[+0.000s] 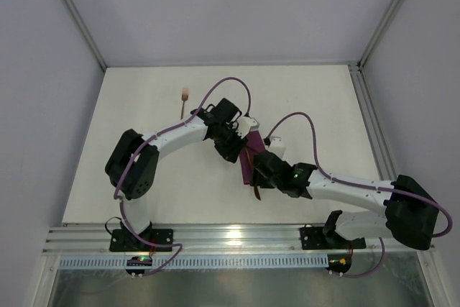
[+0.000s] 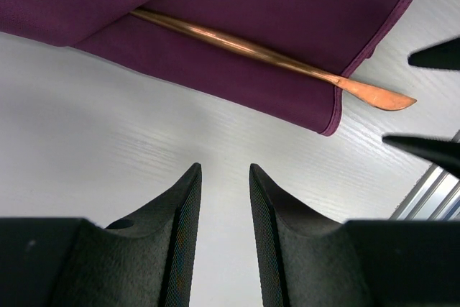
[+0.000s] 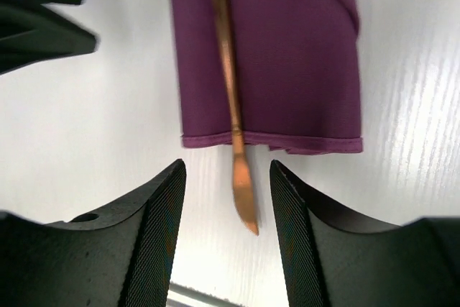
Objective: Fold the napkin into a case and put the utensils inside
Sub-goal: Stuff the knife into the folded napkin.
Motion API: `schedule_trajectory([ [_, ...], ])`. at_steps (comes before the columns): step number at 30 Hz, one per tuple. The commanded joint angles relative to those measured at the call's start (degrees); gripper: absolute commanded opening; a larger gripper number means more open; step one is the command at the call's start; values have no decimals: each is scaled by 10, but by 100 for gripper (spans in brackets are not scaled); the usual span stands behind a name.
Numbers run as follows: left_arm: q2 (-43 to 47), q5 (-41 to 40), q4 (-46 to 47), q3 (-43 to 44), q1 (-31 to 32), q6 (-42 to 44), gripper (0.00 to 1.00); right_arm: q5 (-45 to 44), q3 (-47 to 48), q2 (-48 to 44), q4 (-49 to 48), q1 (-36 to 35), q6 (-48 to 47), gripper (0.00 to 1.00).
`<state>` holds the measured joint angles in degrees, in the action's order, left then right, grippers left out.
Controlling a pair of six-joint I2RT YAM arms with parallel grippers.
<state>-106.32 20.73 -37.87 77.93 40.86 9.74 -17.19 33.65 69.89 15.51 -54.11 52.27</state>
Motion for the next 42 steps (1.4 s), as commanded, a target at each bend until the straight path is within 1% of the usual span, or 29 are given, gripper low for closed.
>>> schedule_trajectory([
  [1, 13, 12, -10, 11, 2, 15, 35, -93, 89, 19, 118, -58, -73, 53],
  [3, 18, 8, -14, 9, 2, 21, 35, -73, 94, 31, 136, -66, -77, 53],
  [7, 42, 4, -14, -3, 2, 27, 35, -35, 86, 64, 124, -76, -70, 49],
  [14, 51, -3, -17, -17, 2, 31, 35, -37, 116, 120, 147, -111, -69, 48],
  [21, 52, 2, -16, -17, 2, 31, 34, -34, 78, 108, 135, -117, -41, 48],
  [25, 52, 2, -16, -16, 2, 30, 34, -31, 70, 108, 119, -117, -43, 44],
  [30, 52, 2, -18, -17, 2, 30, 34, -33, 63, 111, 104, -116, -48, 42],
  [31, 52, 1, -18, -17, 2, 30, 34, -32, 62, 111, 98, -116, -51, 41],
  [35, 52, 0, -19, -16, 2, 32, 34, -29, 57, 114, 81, -115, -61, 28],
  [36, 52, 0, -19, -16, 2, 32, 34, -25, 58, 116, 79, -112, -64, 22],
  [39, 52, 1, -19, -17, 2, 34, 34, -21, 61, 120, 76, -111, -67, 16],
  [42, 53, 0, -21, -17, 2, 35, 34, -20, 61, 119, 76, -111, -67, 11],
])
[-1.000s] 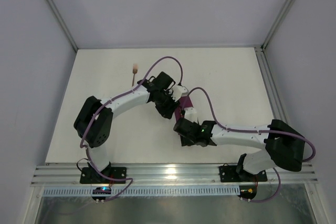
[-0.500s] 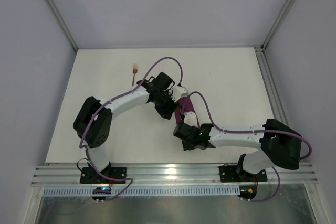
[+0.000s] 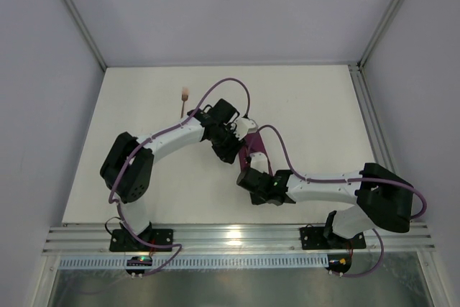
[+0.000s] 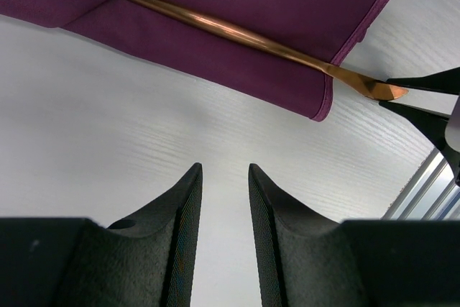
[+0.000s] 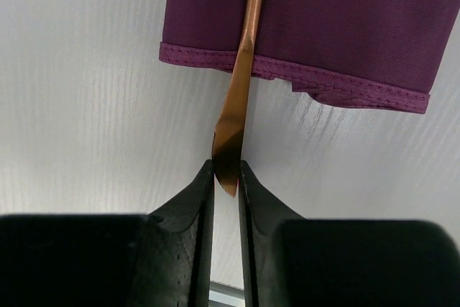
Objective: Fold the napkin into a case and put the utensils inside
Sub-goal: Stuff the knife into the folded napkin.
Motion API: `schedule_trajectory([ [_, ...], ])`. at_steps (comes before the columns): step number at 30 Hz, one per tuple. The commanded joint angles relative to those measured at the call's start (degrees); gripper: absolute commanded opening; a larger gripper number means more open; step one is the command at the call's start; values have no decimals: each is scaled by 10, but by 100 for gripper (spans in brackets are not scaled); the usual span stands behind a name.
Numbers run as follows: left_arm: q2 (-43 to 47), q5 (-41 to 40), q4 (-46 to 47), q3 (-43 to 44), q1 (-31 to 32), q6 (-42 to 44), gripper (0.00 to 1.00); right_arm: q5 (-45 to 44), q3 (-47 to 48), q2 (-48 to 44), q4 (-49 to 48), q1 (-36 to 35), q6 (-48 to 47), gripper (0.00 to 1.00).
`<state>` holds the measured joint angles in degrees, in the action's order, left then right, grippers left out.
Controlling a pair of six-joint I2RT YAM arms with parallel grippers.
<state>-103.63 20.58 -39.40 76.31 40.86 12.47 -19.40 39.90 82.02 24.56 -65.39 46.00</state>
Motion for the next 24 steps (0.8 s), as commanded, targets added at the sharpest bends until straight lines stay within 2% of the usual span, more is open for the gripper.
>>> schedule_trajectory([
  [1, 26, 1, -7, -1, 2, 8, 34, 2, -1, -5, -14, 2, -6, 10],
  [14, 27, -3, -11, 1, 2, 12, 33, 16, 16, -28, -29, 27, -29, 3],
  [24, 3, -12, 1, -6, 2, 10, 32, 47, 38, -20, -57, 73, -67, 3],
])
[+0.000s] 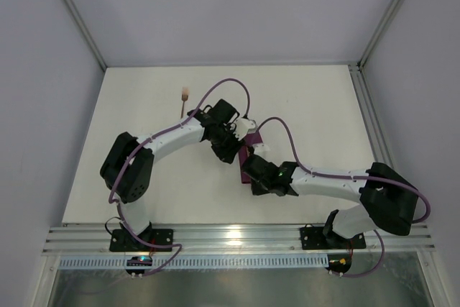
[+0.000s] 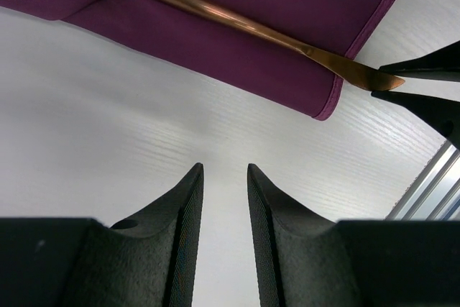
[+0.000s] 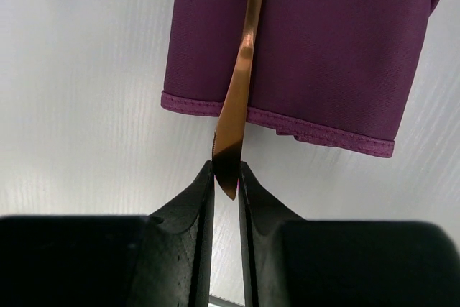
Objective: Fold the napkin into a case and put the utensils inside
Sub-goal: Stuff the knife into the folded napkin.
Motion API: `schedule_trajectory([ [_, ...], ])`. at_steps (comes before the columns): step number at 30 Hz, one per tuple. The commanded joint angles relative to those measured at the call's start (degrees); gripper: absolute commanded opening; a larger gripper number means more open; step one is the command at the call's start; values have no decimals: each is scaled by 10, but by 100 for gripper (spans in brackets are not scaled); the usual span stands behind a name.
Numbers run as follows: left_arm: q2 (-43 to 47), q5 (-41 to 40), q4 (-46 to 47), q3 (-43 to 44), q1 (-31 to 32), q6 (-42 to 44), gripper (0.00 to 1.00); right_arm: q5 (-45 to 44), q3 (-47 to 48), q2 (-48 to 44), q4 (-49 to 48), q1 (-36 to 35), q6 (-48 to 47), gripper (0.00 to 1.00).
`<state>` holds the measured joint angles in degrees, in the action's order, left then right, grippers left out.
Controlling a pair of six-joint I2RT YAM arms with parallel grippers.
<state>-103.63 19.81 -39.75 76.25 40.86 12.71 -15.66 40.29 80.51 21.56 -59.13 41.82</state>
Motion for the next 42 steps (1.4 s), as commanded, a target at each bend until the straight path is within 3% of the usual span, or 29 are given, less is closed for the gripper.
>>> schedule_trajectory([
  [1, 4, -4, 6, -6, 2, 7, 32, 13, 39, -3, -27, 12, -30, 3],
  [12, 11, -9, 4, -7, 2, 12, 32, 59, 71, 16, -28, 53, -68, 3],
  [22, 13, -8, 4, -8, 2, 11, 32, -2, 39, 4, -103, 69, -25, 3],
  [32, 16, -16, 12, -14, 2, 12, 32, 5, 66, 15, -126, 80, -17, 3],
  [39, -32, 30, 96, -24, 3, -70, 37, 2, 22, 7, -179, 99, 14, 3],
  [42, -38, -7, 119, -37, 2, -95, 37, -2, 11, 6, -202, 101, 21, 3],
])
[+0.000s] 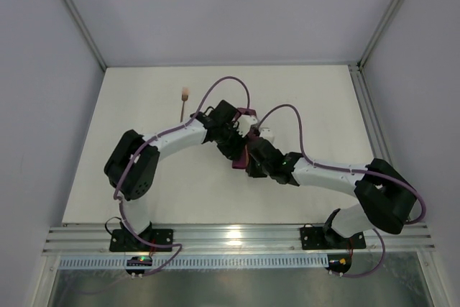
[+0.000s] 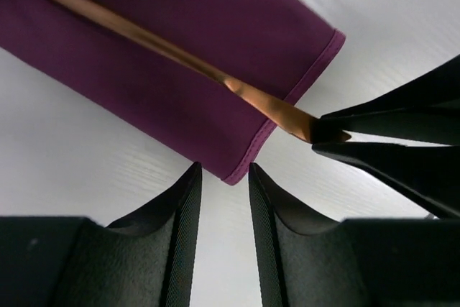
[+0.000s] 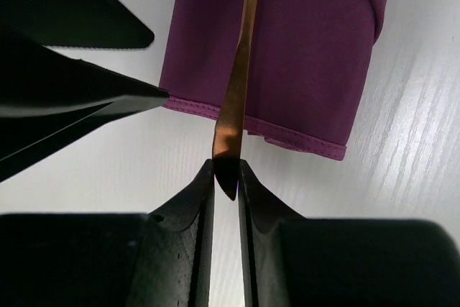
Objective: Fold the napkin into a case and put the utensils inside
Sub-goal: Stuff the knife into the folded napkin.
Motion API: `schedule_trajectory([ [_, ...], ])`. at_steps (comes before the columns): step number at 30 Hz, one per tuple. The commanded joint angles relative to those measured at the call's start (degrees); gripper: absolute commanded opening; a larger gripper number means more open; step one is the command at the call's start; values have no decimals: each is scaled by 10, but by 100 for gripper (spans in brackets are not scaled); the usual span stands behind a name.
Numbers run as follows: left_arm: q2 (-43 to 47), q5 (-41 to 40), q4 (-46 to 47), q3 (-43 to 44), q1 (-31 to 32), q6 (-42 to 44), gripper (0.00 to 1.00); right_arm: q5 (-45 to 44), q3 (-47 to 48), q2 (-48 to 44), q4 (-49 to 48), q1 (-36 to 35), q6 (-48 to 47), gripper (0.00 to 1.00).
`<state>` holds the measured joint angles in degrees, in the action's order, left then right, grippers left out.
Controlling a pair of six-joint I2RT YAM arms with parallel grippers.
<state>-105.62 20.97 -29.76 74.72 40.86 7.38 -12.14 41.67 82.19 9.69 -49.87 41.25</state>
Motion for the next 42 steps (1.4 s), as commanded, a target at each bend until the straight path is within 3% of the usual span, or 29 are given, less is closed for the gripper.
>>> schedule_trajectory([
  [1, -19, -29, 34, -35, 2, -53, 33, -34, -4, -10, -85, 9, 30, 3],
  [7, -32, -41, 59, -74, -7, -111, 18, -37, -12, -12, -115, 10, 46, 3],
  [14, -5, 0, 131, -116, -22, -152, 18, -28, 1, 17, -151, 17, 59, 3],
  [29, 43, -24, 120, -126, -28, -128, 14, -67, 18, 53, -187, 28, 60, 3],
  [32, 106, -54, 108, -119, -28, -77, 17, -59, -5, 47, -205, 28, 77, 3],
  [34, 131, -62, 108, -119, -27, -20, 25, -48, -12, 47, -217, 32, 81, 3],
  [37, 154, -34, 180, -179, -27, 114, 32, -32, -14, 52, -227, 38, 83, 3],
  [40, 168, 7, 324, -270, -28, 271, 34, -23, -13, 55, -228, 45, 83, 3],
  [42, 163, 14, 348, -293, -27, 315, 34, -18, -16, 55, -231, 50, 85, 3],
])
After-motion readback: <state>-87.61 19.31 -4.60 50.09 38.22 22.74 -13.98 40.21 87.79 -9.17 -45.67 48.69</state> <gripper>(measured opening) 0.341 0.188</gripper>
